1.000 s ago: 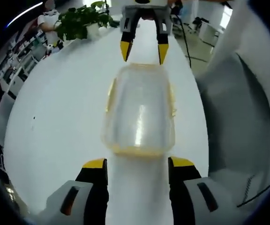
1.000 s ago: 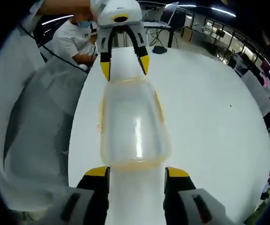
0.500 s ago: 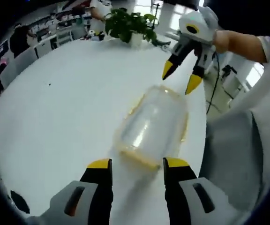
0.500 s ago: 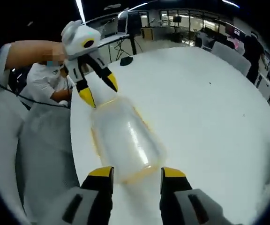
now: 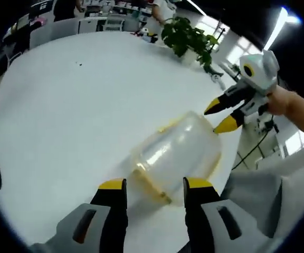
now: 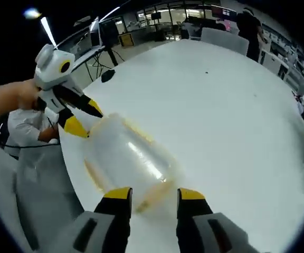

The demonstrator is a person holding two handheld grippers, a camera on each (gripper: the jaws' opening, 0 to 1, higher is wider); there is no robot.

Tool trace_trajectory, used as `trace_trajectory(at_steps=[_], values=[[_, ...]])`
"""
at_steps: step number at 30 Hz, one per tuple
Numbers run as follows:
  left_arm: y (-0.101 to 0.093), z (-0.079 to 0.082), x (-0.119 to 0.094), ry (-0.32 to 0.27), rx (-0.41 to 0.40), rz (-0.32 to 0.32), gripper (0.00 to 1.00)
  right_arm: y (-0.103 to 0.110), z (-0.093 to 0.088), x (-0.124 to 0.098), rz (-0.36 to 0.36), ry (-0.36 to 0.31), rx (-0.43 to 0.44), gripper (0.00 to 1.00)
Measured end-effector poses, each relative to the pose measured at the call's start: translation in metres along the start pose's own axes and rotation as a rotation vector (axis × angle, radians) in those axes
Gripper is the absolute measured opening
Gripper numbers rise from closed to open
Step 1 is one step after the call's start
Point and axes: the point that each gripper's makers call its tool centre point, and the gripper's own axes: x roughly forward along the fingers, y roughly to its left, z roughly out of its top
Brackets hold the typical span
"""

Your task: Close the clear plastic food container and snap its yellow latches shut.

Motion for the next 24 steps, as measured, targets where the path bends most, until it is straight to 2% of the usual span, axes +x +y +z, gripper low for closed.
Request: trace_trajectory(at_steps=[4,6,8,10,12,17,19,24], values=[[-0.002,-0.001,0.005,0.007,-0.016,0.002,0.40,0.010,0.002,0.003,0.039,-0.009,0.035,0.30],[-0.002,-0.001,0.008,0.007,-0.040,0.006,0.40,0.011,0.003,0.004,0.030,-0.010,0.043,0.31],[-0.002,-0.001,0.009,0.011,-0.051,0.014,0.40,0.011,-0.002,0.007,0.031,0.017,0.051,0.29],[-0.004,0.000,0.010,0.008,-0.063,0.009,0.36,0.012,-0.002,0.008,0.033,0.011,0.060,0.30],[-0.003,-0.001,0.010,0.009,-0.066,0.040,0.33,0.012,-0.003,0.007,0.033,0.014,0.061,0.30],[-0.004,0.000,0.011,0.009,-0.088,0.052,0.33,0.013,-0.002,0.008,0.028,0.021,0.048,0.30],[-0.004,0.000,0.012,0.002,-0.124,0.059,0.33,0.013,-0.002,0.009,0.023,0.024,0.055,0.30],[-0.004,0.001,0.014,0.003,-0.113,0.063,0.33,0.014,-0.002,0.009,0.020,0.039,0.050,0.29]])
